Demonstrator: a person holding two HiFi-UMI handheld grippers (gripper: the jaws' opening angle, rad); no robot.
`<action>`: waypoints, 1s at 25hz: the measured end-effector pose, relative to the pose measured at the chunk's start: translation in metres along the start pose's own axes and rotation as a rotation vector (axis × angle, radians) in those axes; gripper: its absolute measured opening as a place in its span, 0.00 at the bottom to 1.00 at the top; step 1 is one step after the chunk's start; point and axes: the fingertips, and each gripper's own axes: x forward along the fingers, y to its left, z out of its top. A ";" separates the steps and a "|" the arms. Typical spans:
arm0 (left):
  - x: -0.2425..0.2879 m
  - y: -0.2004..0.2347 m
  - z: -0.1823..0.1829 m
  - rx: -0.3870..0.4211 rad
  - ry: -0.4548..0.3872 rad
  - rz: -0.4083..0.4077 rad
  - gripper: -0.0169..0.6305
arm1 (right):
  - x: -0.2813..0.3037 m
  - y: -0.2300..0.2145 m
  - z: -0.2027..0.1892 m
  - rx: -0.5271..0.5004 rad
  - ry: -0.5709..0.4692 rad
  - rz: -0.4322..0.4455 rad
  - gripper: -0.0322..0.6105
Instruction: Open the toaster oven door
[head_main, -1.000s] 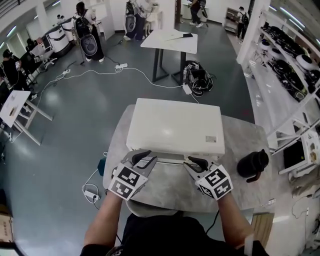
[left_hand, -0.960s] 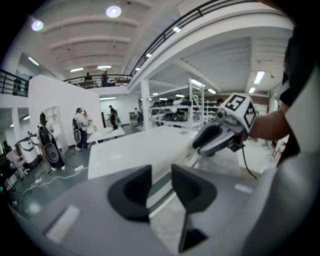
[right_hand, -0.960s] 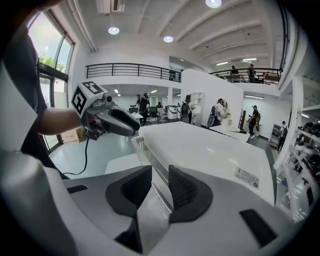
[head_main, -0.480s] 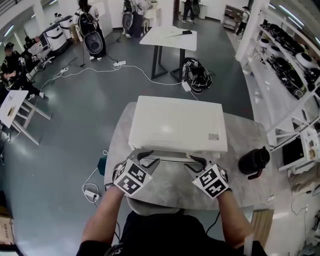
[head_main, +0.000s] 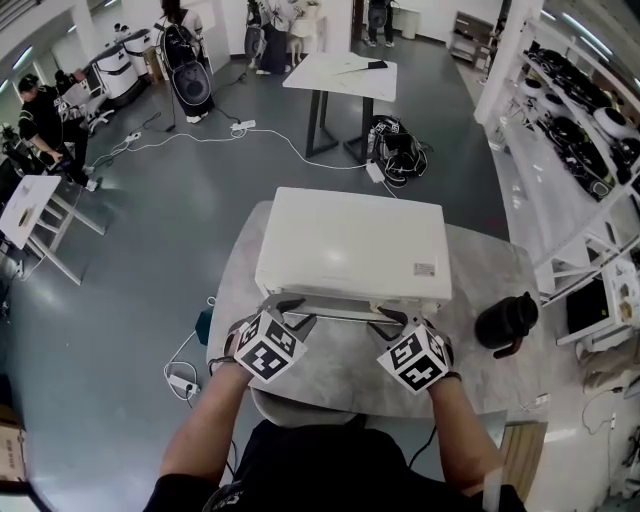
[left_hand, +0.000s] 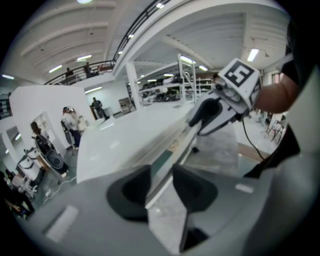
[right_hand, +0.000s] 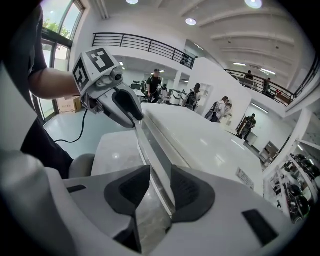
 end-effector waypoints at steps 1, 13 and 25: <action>0.000 -0.001 -0.002 0.015 0.011 0.006 0.25 | 0.000 0.001 0.000 -0.002 -0.001 0.006 0.22; -0.013 -0.036 -0.009 -0.059 0.036 0.082 0.27 | -0.014 0.037 -0.012 -0.025 -0.081 0.061 0.19; -0.025 -0.065 -0.034 -0.100 0.021 0.071 0.29 | -0.020 0.074 -0.038 0.061 -0.042 0.050 0.21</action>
